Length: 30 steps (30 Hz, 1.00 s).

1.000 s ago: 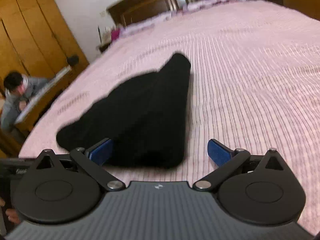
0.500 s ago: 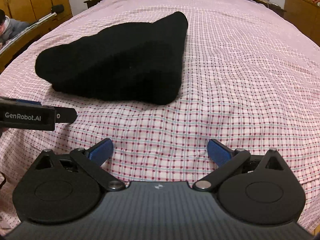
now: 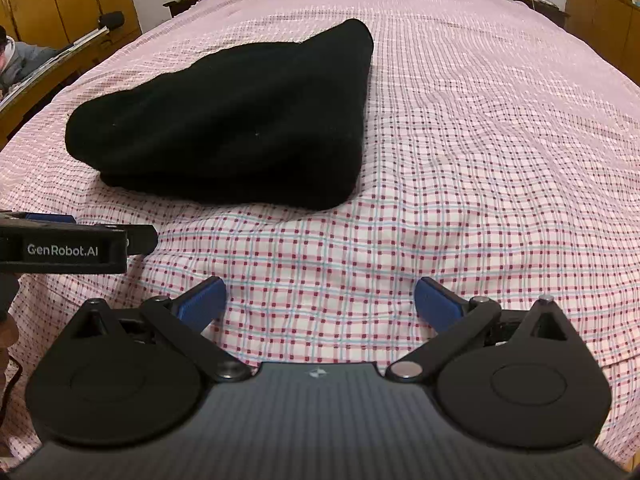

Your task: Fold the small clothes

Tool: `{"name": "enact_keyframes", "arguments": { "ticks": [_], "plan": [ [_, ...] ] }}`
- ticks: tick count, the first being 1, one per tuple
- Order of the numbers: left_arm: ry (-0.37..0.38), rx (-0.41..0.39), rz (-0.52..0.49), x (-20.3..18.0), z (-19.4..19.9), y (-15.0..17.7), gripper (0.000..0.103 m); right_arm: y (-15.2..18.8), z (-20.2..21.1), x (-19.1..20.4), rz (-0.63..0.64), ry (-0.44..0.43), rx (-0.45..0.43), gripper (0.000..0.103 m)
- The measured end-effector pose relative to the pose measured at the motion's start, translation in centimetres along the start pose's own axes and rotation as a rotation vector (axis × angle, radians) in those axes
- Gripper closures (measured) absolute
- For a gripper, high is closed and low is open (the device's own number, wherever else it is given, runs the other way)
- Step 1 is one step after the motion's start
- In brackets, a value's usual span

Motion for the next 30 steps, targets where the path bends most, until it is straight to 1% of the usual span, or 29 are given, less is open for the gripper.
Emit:
{"name": "enact_keyframes", "arguments": {
  "ticks": [11,30],
  "plan": [
    [-0.010,-0.023,-0.010,-0.13,0.23,0.55,0.000,0.25,-0.16,-0.14,-0.004,-0.005,-0.015,0.000],
    [-0.020,-0.017,-0.016,-0.35,0.31,0.52,0.000,0.34,-0.24,-0.35,-0.016,-0.012,-0.025,0.000]
  ]
}}
Point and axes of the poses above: each gripper's, at about its wrist camera, not at the fingertips, and z roughly against the way its jaws point, x to its left, y to its underside, the point moved 2 cm from there along -z, roughly the way its jaws point, and after that the axes turned 9 degrees about -y, right-handed, at the moved point
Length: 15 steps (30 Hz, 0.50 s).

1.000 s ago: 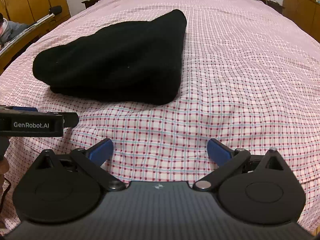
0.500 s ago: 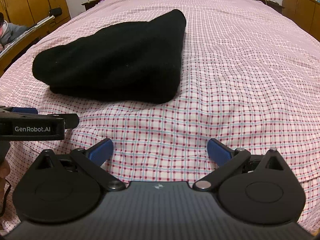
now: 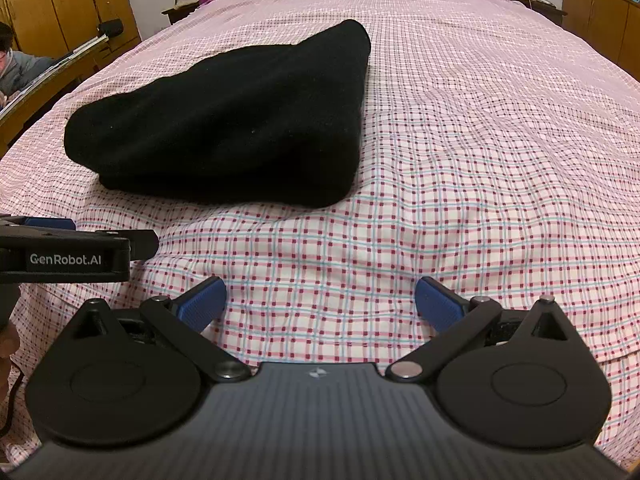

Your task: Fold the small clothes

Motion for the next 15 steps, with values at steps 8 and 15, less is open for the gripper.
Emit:
{"name": "enact_keyframes", "arguments": {
  "ticks": [8,15],
  "plan": [
    [-0.002,-0.003,-0.002,0.10,-0.06,-0.03,0.000,0.02,0.02,-0.04,-0.004,-0.002,-0.002,0.000],
    [0.000,-0.002,-0.001,0.13,-0.08,-0.06,0.000,0.01,0.04,0.00,-0.005,-0.002,-0.001,0.000]
  ]
}}
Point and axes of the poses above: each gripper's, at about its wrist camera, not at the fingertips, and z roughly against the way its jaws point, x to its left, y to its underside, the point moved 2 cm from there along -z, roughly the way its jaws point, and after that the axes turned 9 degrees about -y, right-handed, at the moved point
